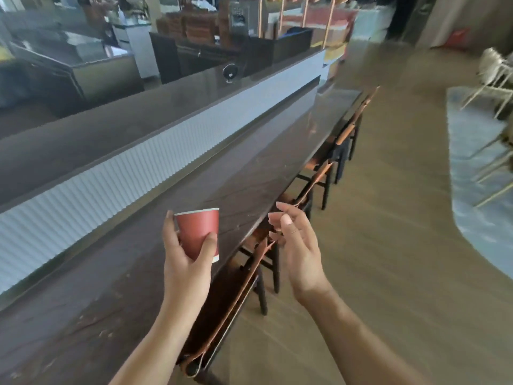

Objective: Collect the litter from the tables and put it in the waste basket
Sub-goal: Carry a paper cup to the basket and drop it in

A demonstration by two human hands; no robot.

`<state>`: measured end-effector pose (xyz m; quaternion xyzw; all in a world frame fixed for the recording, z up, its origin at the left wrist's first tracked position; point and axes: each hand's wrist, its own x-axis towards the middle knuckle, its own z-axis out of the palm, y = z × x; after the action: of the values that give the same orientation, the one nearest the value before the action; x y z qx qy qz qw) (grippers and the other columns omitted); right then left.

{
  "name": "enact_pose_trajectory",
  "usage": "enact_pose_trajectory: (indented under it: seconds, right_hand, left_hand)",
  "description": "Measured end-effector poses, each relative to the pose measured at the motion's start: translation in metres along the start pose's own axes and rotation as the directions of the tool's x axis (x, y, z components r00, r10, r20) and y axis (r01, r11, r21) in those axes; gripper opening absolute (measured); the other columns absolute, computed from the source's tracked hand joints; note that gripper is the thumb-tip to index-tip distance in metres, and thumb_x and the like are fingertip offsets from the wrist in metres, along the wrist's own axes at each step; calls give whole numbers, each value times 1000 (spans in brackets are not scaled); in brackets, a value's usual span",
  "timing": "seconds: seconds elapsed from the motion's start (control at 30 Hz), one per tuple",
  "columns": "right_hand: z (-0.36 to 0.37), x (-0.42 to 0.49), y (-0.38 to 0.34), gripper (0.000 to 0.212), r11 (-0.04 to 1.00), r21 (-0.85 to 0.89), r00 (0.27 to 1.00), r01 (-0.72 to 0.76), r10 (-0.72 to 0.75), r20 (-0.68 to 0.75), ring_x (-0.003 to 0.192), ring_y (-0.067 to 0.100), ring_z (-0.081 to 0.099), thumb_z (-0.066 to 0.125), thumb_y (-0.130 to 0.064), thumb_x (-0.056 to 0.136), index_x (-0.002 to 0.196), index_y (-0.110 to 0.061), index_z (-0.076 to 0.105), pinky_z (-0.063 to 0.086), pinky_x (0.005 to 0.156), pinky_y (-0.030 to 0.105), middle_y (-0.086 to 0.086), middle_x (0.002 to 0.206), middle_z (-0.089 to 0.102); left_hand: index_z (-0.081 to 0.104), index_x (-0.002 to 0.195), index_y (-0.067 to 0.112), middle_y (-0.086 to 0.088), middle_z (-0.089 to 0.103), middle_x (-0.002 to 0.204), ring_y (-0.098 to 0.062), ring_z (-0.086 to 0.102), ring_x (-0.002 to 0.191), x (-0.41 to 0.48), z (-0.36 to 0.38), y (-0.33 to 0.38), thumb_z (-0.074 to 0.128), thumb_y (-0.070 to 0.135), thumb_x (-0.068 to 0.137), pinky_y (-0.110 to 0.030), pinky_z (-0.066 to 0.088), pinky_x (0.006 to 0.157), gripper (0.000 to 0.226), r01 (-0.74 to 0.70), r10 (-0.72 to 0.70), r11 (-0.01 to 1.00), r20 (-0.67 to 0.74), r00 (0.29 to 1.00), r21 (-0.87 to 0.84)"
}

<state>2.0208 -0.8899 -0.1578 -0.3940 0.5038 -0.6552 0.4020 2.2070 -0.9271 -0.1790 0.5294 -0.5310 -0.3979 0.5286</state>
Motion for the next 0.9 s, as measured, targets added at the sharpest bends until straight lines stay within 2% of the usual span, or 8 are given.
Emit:
enact_pose_trajectory:
  seconds: [0.1,0.2,0.27,0.33,0.4,0.53,0.67,0.9]
  right_hand:
    - [-66,13,-19,50,999,5,995,40,-39,-90,103,-1,69,60,-54,90,128,-22,64,52,88,17,-17,105,75]
    - [-128,25,-35,41,998,-23,979,50,-54,-196,103,-2,68,57,-45,96,127,-20,64,52,88,18,-18,104,76]
    - [-160,33,-44,49,998,-31,963,59,-65,-260,107,-1,67,59,-54,89,127,-23,65,53,91,21,-17,105,75]
    - [-192,41,-52,59,998,-29,942,64,-70,-328,111,1,67,60,-61,81,127,-24,65,53,95,26,-14,109,74]
    - [-224,50,-57,59,996,-54,920,67,-83,-384,115,4,67,59,-63,81,127,-27,66,52,98,29,-12,113,73]
    - [-285,80,-62,50,993,-101,863,66,-107,-494,114,9,67,58,-60,83,123,-32,69,53,103,42,-13,108,75]
    - [-338,131,-69,47,988,-135,816,73,-137,-561,116,12,67,57,-60,85,123,-35,70,53,106,45,-11,109,74]
    - [-409,247,-88,45,983,-162,754,86,-171,-634,117,14,67,57,-62,85,120,-37,71,53,107,51,-6,112,73]
  left_hand:
    - [16,165,40,14,55,127,20,64,92,-6,70,18,70,27,101,1,47,67,85,-19,20,1000,106,994,-5]
    - [17,166,38,23,50,125,29,58,92,-11,137,32,71,25,100,2,46,68,85,-38,44,999,203,978,-35]
    - [16,165,39,30,47,125,30,56,95,-12,176,40,70,27,100,0,47,71,85,-48,61,997,267,962,-54]
    - [16,166,38,34,46,122,32,55,93,-13,216,45,70,25,101,3,45,68,86,-49,70,996,327,942,-72]
    - [15,166,36,32,46,121,32,55,91,-12,258,51,70,23,101,6,42,66,86,-45,76,995,387,919,-87]
    - [18,166,32,26,51,124,22,62,92,-1,341,61,69,15,101,-1,48,69,84,-44,115,987,494,862,-154]
    - [18,166,32,22,55,123,21,63,92,23,424,63,69,16,102,1,48,68,84,-63,158,982,594,789,-177]
    - [17,167,33,14,52,140,24,59,104,97,567,70,70,17,101,0,49,74,86,9,150,976,705,693,-216]
